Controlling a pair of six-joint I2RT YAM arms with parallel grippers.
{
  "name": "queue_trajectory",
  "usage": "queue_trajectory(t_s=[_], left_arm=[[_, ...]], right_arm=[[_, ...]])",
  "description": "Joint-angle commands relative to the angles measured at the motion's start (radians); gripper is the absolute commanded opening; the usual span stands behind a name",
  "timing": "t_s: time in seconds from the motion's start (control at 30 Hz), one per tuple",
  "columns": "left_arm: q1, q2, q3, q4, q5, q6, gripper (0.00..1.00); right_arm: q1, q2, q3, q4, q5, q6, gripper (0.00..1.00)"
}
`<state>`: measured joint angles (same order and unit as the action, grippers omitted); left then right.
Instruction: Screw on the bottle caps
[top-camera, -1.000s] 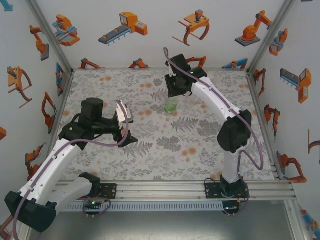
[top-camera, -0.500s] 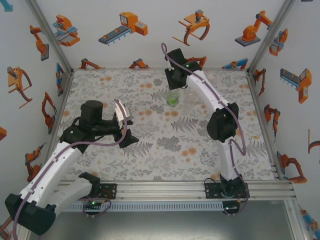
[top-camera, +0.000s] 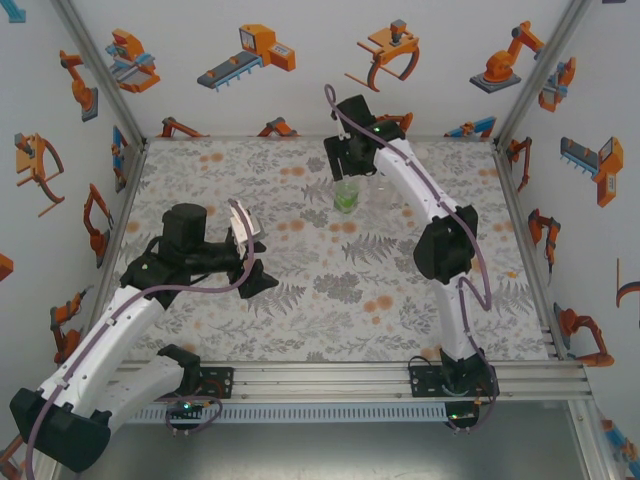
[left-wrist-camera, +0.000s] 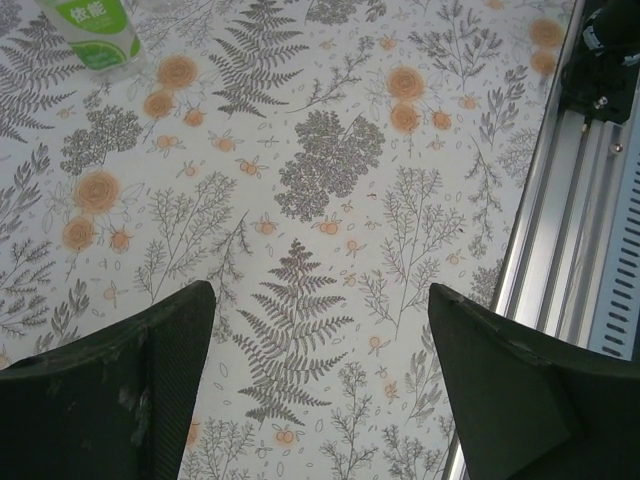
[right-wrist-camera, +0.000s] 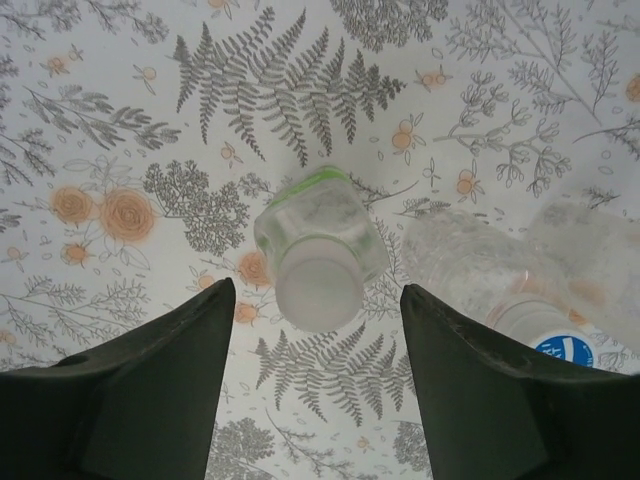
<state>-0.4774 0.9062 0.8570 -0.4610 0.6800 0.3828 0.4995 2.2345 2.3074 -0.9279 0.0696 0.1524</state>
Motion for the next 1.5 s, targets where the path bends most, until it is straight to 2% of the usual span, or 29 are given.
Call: queue_trajectory(t_s=[0.0,0.1,0.2,0.33,0.5,0.8,0.93,1.03,1.13,1.3,1.47], left_arm=[[-0.003,-0.014,-0.020,0.016,-0.037,-0.029,0.82],[-0.003,-0.013,-0.031,0.027,-0.090,-0.042,0.87],[-0.003,-0.006,-0.043,0.048,-0.162,-0.061,0.98],[0.000,0.007,-0.064,0.107,-0.267,-0.094,0.97],[0.005,0.046,-0.089,0.192,-0.414,-0.133,0.97],[0.108,0.128,-0.160,0.371,-0.657,-0.276,0.97],[0.176,0.140,-0.204,0.430,-0.730,-0.305,0.97],[0.214,0.158,-0.244,0.487,-0.788,-0.303,0.97],[0.249,0.189,-0.290,0.570,-0.789,-0.297,0.97],[0.294,0.269,-0.385,0.796,-0.728,-0.300,0.97],[0.316,0.344,-0.473,1.050,-0.700,-0.319,0.97]], right_arm=[[-0.004,0.008,0.090,-0.040,0.023,-0.021,0.65],[-0.004,-0.004,0.133,-0.067,0.035,-0.033,0.71],[-0.005,-0.050,0.124,-0.072,0.064,-0.049,0.81],[-0.009,-0.135,0.065,-0.070,0.109,-0.069,0.99],[-0.023,-0.271,-0.083,-0.047,0.170,-0.091,0.99],[-0.099,-0.630,-0.622,0.146,0.284,-0.126,0.99],[-0.172,-0.786,-0.902,0.279,0.320,-0.132,0.99],[-0.239,-0.884,-1.121,0.415,0.302,-0.134,0.99],[-0.299,-0.967,-1.334,0.579,0.289,-0.154,0.99],[-0.444,-1.041,-1.613,0.839,0.163,-0.121,0.99],[-0.500,-1.056,-1.838,1.171,0.110,-0.122,0.99]])
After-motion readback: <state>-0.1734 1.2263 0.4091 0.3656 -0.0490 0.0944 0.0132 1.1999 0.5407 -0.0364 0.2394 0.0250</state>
